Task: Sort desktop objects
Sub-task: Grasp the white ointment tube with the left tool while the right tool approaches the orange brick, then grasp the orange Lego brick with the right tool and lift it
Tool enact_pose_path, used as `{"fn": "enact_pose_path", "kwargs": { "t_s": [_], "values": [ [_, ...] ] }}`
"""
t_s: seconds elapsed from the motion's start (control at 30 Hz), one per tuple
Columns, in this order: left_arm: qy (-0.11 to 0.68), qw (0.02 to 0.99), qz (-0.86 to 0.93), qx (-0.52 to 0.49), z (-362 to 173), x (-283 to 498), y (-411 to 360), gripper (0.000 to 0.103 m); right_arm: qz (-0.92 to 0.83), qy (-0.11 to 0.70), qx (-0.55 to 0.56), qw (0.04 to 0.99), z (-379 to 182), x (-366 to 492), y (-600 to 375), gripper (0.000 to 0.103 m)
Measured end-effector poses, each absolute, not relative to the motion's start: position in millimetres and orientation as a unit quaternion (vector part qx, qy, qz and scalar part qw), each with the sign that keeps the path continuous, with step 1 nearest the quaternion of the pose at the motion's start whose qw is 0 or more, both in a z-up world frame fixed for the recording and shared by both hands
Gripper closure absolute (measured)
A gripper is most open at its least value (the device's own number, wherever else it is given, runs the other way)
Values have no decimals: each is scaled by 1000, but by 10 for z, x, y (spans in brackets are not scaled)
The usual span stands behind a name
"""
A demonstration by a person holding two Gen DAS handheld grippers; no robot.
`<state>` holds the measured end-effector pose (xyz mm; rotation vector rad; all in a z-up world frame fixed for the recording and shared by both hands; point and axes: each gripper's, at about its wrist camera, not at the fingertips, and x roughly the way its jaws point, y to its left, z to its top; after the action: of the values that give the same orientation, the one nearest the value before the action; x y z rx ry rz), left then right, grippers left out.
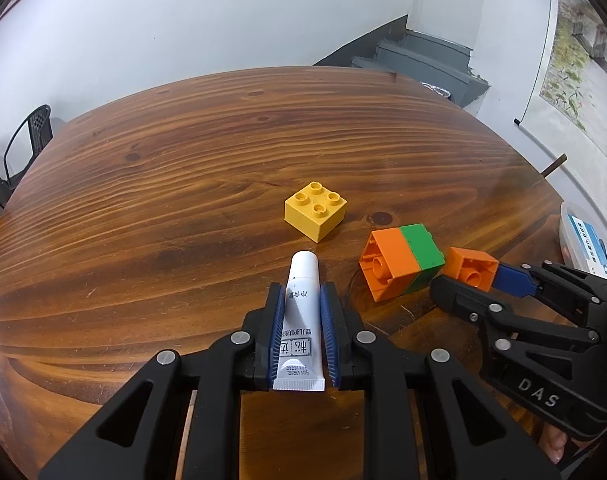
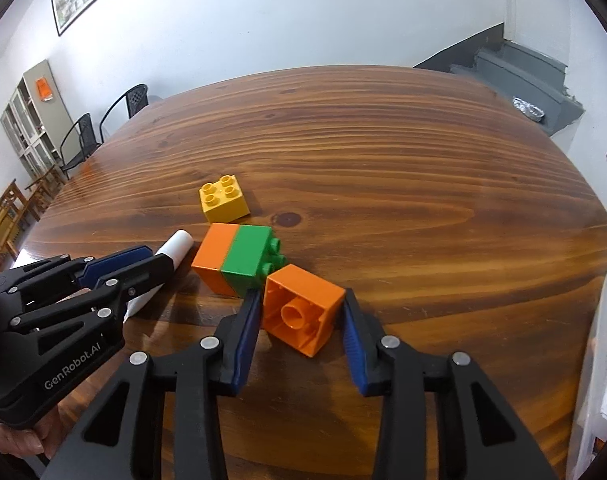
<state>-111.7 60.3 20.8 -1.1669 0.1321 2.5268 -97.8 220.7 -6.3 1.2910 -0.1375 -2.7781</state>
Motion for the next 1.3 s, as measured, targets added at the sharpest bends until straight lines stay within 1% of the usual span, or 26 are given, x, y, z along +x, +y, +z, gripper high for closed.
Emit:
{"fn": "enact_pose_path", "kwargs": {
  "t_s": [0.2, 0.47, 0.7, 1.3],
  "values": [
    [34, 181, 888, -420, 184, -1147, 588, 81, -911, -55, 408, 31, -6, -870, 2294, 60],
    [38, 179, 891, -416, 189, -1132, 602, 81, -918, -62, 390, 35, 128, -728, 2336, 60],
    [40, 187, 906, -377, 427, -970, 602, 81, -922, -71, 379, 35, 202, -621, 2386, 60],
    [22, 225, 900, -373, 642, -678, 902, 81, -934, -110, 341, 14, 421, -378, 2689, 60]
  ]
}}
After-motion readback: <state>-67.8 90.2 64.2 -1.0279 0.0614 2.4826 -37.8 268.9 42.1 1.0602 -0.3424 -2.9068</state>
